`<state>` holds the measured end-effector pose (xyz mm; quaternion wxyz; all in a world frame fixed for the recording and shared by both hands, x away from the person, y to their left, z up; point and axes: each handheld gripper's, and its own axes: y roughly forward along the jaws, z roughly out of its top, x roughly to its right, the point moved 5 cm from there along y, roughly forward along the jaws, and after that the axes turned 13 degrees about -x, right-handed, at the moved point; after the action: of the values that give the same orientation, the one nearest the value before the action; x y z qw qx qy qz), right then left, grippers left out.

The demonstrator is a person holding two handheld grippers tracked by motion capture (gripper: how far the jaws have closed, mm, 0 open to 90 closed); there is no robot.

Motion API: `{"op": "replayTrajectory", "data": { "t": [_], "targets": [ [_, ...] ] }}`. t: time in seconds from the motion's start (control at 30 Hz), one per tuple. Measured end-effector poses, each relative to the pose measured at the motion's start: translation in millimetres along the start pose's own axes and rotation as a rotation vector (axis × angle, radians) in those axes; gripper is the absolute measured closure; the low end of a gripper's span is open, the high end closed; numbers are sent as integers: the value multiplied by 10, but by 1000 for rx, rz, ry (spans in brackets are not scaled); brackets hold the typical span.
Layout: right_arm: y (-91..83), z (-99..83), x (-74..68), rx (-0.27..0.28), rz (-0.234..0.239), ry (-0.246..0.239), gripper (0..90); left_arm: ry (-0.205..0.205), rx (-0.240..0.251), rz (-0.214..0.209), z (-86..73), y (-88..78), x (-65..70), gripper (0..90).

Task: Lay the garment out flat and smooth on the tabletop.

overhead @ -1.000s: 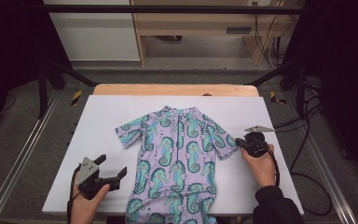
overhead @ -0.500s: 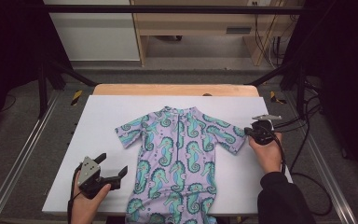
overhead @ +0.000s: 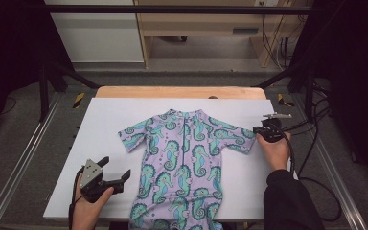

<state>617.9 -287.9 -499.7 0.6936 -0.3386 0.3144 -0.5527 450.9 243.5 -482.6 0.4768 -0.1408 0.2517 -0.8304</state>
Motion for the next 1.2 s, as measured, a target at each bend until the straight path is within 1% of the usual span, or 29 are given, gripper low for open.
{"op": "replayTrajectory", "data": {
  "t": [0.03, 0.07, 0.1, 0.13, 0.17, 0.2, 0.23, 0.27, 0.33, 0.37, 0.4, 0.43, 0.47, 0.5, 0.53, 0.57, 0.63, 0.67, 0.7, 0.77, 0.83, 0.87, 0.93, 1.03, 1.2],
  "targets": [
    [-40, -7, -29, 15, -1, -6, 673, 4, -8, 6, 21, 3, -19, 65],
    [-93, -16, -66, 31, -1, -15, 613, 20, -29, 18, 49, 21, -51, 69],
    [-165, -35, -125, 47, 5, -29, 575, 27, -43, 27, 67, 35, -77, 78],
    [-216, -54, -164, 61, 7, -41, 560, 29, -55, 38, 98, 58, -120, 87],
    [-289, -85, -222, 87, 9, -52, 543, 35, -75, 50, 138, 100, -182, 98],
    [-368, -139, -305, 106, 15, -72, 507, 35, -89, 54, 163, 131, -223, 100],
    [-413, -179, -358, 111, 24, -87, 488, 23, -102, 62, 208, 179, -298, 106],
    [-489, -249, -444, 130, 43, -98, 472, 18, -108, 72, 238, 211, -341, 129],
    [-579, -356, -562, 144, 65, -120, 428, 18, -131, 91, 326, 306, -451, 148],
    [-632, -418, -624, 157, 86, -121, 403, 19, -140, 104, 370, 361, -504, 159],
    [-677, -485, -682, 167, 110, -123, 383, 17, -156, 106, 409, 420, -551, 178],
    [-712, -554, -735, 169, 129, -130, 350, 8, -165, 102, 457, 487, -602, 186],
    [-753, -638, -791, 167, 146, -127, 317, 8, -169, 103, 482, 526, -629, 194],
    [-781, -686, -820, 182, 152, -122, 317, 13, -184, 106, 519, 588, -664, 211],
    [-818, -764, -876, 213, 173, -116, 298, 17, -191, 108, 538, 621, -679, 224],
    [-834, -812, -913, 221, 188, -117, 279, 28, -200, 112, 560, 668, -690, 232],
    [-868, -932, -992, 238, 192, -127, 256, 58, -226, 124, 584, 763, -704, 239],
    [-878, -989, -1022, 251, 195, -125, 253, 80, -241, 131, 587, 807, -706, 245],
    [-886, -1034, -1046, 259, 199, -122, 249, 91, -247, 142, 589, 840, -714, 255],
    [-917, -1080, -1087, 270, 191, -132, 246, 79, -253, 145, 590, 900, -737, 293],
    [-931, -1090, -1108, 279, 205, -122, 250, 71, -273, 145, 579, 960, -771, 313],
    [-928, -1096, -1114, 285, 209, -116, 253, 63, -283, 136, 572, 986, -786, 319],
    [-907, -1112, -1118, 280, 207, -112, 251, 62, -301, 137, 549, 1032, -818, 329],
    [-889, -1130, -1120, 275, 208, -110, 249, 33, -323, 124, 503, 1083, -864, 344],
    [-862, -1141, -1115, 265, 211, -107, 247, 23, -362, 108, 438, 1163, -897, 347]
  ]
}}
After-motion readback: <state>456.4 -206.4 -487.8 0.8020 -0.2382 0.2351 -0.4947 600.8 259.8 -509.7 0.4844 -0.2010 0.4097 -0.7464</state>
